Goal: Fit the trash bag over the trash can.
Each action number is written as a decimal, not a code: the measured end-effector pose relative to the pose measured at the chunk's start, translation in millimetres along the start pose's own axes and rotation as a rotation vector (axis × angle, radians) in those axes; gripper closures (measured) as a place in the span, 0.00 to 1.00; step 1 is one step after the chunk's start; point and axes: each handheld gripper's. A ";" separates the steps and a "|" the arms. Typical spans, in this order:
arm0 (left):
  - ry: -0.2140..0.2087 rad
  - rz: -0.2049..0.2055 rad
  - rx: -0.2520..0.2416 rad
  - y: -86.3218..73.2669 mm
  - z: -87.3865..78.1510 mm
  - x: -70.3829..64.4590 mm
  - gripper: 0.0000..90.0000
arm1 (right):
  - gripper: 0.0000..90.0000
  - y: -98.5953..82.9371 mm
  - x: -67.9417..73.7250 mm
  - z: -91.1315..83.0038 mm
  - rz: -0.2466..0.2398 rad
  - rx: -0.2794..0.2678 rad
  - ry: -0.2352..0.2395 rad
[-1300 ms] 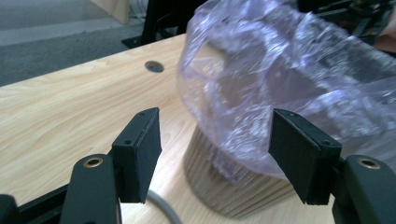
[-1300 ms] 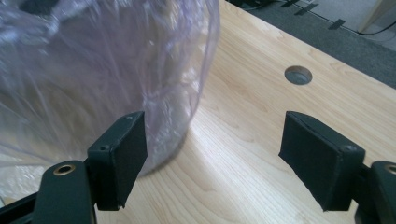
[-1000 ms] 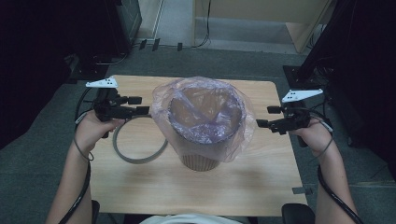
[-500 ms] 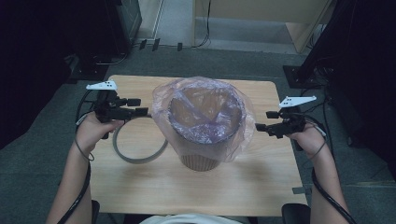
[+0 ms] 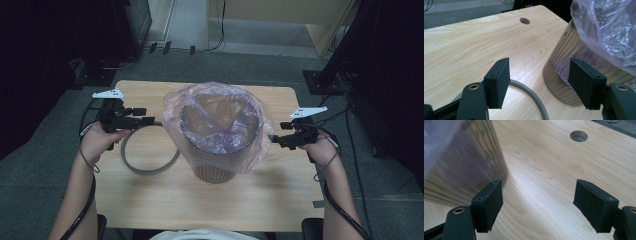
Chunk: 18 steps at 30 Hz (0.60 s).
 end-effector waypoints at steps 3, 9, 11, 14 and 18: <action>0.006 0.000 0.001 -2.2 0.1 2.7 0.37 | 0.26 -3.4 -1.4 6.5 0.010 -0.011 0.008; 0.029 -0.002 0.011 -9.3 6.4 8.5 0.37 | 0.26 -9.6 -3.6 19.3 0.027 -0.009 0.016; 0.034 -0.004 0.010 -10.6 7.7 9.8 0.37 | 0.26 -11.4 -4.2 22.9 0.029 -0.010 0.013; 0.035 -0.021 0.024 -15.0 11.7 14.2 0.37 | 0.26 -14.9 -5.0 28.9 0.030 -0.010 0.006; 0.041 -0.033 0.033 -19.6 14.7 18.8 0.37 | 0.27 -20.7 -6.1 38.3 0.037 0.003 -0.002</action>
Point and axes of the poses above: each handheld gripper's, and its own axes: z roughly forward along the jaws, y roughly out of its top, x roughly to its left, and after that the axes turned 9 degrees about y, right-handed
